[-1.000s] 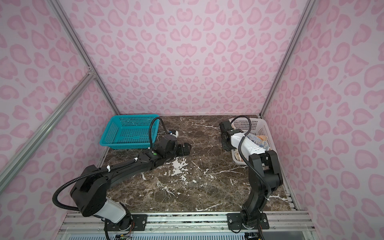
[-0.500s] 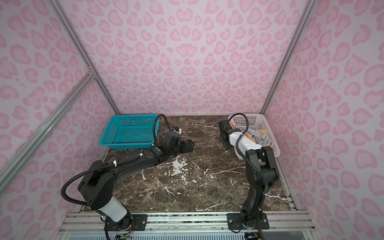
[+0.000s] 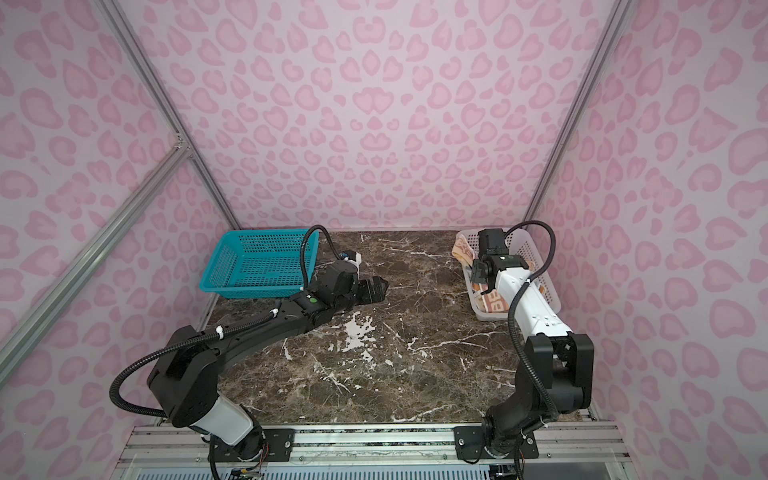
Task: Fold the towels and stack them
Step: 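Lower the right gripper into the white basket and pinch the top towel, then lift the pink-and-blue towel out and drop it on the table center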
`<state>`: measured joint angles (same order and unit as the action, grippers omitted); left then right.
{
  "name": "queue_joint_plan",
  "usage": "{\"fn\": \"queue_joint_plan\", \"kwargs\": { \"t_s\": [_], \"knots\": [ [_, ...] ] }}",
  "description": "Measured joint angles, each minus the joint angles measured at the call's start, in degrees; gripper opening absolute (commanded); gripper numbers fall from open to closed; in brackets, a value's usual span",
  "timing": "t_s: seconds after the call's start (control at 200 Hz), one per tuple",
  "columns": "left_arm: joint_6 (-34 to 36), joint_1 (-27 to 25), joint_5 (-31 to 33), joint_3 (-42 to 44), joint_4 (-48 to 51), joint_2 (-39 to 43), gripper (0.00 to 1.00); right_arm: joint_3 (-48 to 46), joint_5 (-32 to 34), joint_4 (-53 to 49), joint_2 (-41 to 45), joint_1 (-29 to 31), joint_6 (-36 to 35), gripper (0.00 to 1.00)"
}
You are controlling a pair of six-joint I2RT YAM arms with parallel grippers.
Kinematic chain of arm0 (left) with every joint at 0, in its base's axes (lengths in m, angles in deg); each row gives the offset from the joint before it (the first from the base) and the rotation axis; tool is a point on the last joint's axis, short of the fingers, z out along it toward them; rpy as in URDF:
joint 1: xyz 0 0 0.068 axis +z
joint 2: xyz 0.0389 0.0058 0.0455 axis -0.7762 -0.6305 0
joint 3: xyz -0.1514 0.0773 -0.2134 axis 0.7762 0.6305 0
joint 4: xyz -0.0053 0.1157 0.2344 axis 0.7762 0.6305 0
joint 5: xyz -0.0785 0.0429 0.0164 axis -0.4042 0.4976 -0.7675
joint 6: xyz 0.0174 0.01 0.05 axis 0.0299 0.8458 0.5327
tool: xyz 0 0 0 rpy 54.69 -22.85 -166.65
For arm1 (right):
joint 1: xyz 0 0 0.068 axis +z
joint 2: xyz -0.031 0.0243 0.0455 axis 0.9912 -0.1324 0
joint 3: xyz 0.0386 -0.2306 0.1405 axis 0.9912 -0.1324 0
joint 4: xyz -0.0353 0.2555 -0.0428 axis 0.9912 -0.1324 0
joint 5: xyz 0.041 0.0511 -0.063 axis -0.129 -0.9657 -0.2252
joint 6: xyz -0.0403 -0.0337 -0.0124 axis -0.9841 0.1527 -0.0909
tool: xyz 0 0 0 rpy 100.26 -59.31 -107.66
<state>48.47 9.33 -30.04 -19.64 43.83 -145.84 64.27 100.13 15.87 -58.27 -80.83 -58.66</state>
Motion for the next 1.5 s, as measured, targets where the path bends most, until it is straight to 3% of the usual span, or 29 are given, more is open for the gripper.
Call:
{"fn": "queue_joint_plan", "kwargs": {
  "t_s": [0.135, 0.425, 0.835, 0.955, 1.145, 1.33, 1.435, 1.5],
  "knots": [
    [0.0, -0.1, -0.7, -0.7, 0.0, -0.2, 0.98, -1.6, -3.3, 0.0, -2.7, -2.6, 2.1, 0.6],
    [0.4, -0.1, -1.8, -1.9, 0.1, -1.4, 0.98, -2.9, -8.2, 1.4, -5.6, -3.8, 3.0, 0.0],
    [0.6, -0.1, -1.8, -2.1, 1.3, -0.1, 0.98, 0.2, -12.7, -0.3, 1.5, -3.4, 3.8, 0.0],
    [0.8, -0.1, -1.6, -2.2, 1.9, 1.4, 0.98, 4.8, -14.6, -2.3, 4.3, -0.5, 4.3, 0.0],
    [1.3, -0.1, -0.2, -2.3, 3.5, 5.5, 0.98, 23.5, -12.7, -5.0, 6.3, 14.5, 2.8, 0.0],
    [1.3, 0.4, 1.6, -0.3, 4.3, 11.3, 0.98, 44.0, -9.1, -8.7, 1.1, 29.6, -0.2, 0.0],
    [1.2, 1.4, 2.9, 1.8, 4.8, 14.4, 0.98, 50.4, -9.6, -9.9, -1.4, 38.4, -3.3, 0.0],
    [1.2, 2.1, 3.6, 3.1, 5.5, 16.4, 0.98, 51.5, -10.2, -9.9, -1.9, 40.7, -4.5, 0.0]
  ]
}}
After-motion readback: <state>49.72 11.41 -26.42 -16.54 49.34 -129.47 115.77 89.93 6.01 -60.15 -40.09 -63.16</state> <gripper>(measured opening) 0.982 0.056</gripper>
